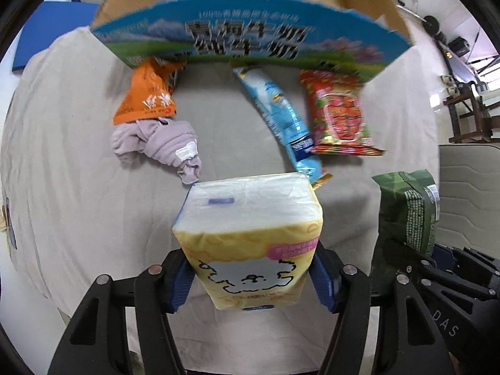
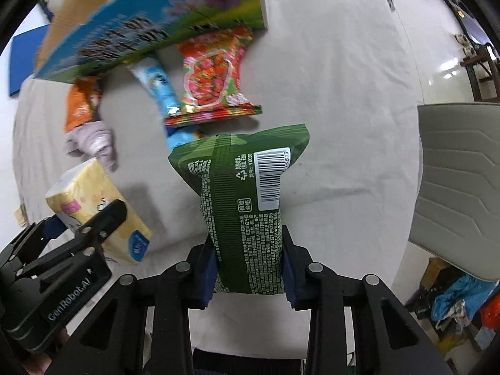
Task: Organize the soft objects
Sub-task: 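Lower the tissue pack and green bag into the box and open both tools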
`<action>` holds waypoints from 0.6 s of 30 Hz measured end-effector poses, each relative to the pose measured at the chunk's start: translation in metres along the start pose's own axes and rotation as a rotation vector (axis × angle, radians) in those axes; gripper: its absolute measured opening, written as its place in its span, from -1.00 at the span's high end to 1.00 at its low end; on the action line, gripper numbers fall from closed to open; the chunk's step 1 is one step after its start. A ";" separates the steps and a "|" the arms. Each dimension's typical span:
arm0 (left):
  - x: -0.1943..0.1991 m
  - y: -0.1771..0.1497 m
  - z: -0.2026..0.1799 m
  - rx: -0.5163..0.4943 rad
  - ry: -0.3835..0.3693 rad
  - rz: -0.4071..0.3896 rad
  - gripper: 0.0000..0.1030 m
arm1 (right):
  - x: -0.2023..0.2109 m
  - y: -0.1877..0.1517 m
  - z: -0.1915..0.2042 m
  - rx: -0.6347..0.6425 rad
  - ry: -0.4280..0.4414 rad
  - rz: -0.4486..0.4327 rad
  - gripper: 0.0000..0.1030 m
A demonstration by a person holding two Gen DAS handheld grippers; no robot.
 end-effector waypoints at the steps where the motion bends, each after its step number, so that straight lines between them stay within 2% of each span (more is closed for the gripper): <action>1: 0.003 -0.005 0.000 -0.001 -0.005 -0.011 -0.19 | 0.004 0.001 -0.001 0.007 0.001 -0.011 0.29; 4: 0.015 0.000 -0.002 0.002 -0.020 -0.041 -0.19 | 0.033 -0.004 0.005 0.027 0.004 -0.049 0.30; 7: 0.049 0.018 0.001 0.011 -0.043 -0.077 -0.19 | 0.069 -0.005 0.020 0.043 0.014 -0.090 0.31; 8: 0.074 0.040 0.002 0.012 -0.052 -0.090 -0.19 | 0.084 -0.001 0.023 0.050 0.019 -0.104 0.31; 9: 0.099 0.042 0.006 0.009 -0.065 -0.109 -0.19 | 0.094 0.002 0.026 0.059 0.022 -0.119 0.31; 13: 0.136 0.068 -0.002 -0.013 -0.111 -0.170 -0.19 | 0.131 0.015 0.039 0.088 0.023 -0.177 0.31; 18: 0.179 0.126 -0.013 -0.057 -0.156 -0.228 -0.19 | 0.173 0.050 0.047 0.097 0.006 -0.251 0.32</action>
Point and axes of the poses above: each gripper's, at about its wrist camera, not at the fingertips, and x roughly against the way its jaws point, z to its left, y to its top, the point moved 7 cm from there along -x, roughly the way its jaws point, and after that the axes turned 14 degrees about x, right-handed, at the moved point
